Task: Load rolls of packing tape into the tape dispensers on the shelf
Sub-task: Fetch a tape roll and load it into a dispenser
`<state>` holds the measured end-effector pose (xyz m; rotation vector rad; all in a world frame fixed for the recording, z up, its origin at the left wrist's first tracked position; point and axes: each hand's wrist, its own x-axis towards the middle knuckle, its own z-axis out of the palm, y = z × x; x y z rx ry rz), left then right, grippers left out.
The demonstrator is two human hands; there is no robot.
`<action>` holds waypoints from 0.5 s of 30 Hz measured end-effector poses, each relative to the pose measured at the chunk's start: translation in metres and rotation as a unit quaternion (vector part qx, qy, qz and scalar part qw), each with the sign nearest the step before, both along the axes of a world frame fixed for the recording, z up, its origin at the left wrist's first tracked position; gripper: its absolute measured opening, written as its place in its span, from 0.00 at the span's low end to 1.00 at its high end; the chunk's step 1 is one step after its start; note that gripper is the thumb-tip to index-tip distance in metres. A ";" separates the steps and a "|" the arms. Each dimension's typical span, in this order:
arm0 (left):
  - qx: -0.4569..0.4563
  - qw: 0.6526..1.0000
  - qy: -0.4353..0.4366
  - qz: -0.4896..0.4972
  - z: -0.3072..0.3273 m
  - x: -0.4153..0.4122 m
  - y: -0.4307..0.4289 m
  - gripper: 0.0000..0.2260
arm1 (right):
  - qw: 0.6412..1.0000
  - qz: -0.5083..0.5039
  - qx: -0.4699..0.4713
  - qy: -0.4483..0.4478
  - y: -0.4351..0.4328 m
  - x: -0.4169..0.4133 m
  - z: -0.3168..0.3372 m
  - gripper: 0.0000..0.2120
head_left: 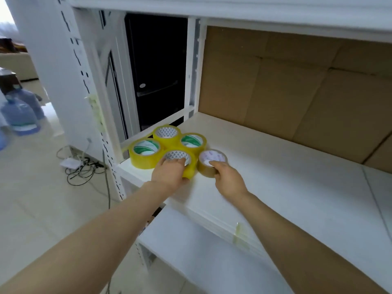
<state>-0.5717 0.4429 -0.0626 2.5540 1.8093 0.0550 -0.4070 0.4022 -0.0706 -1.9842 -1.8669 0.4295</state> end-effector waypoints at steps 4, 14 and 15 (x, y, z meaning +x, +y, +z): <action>-0.033 0.998 -0.050 -0.037 -0.006 -0.011 0.010 0.20 | 0.997 -0.066 0.030 0.040 -0.016 -0.016 0.003 0.24; -0.315 0.648 -0.691 0.050 0.069 0.022 -0.030 0.17 | 0.886 -0.187 0.100 0.411 -0.084 -0.007 0.048 0.08; -0.348 0.610 -0.710 0.055 0.074 0.034 -0.044 0.17 | 0.874 -0.191 0.120 0.431 -0.095 -0.001 0.055 0.08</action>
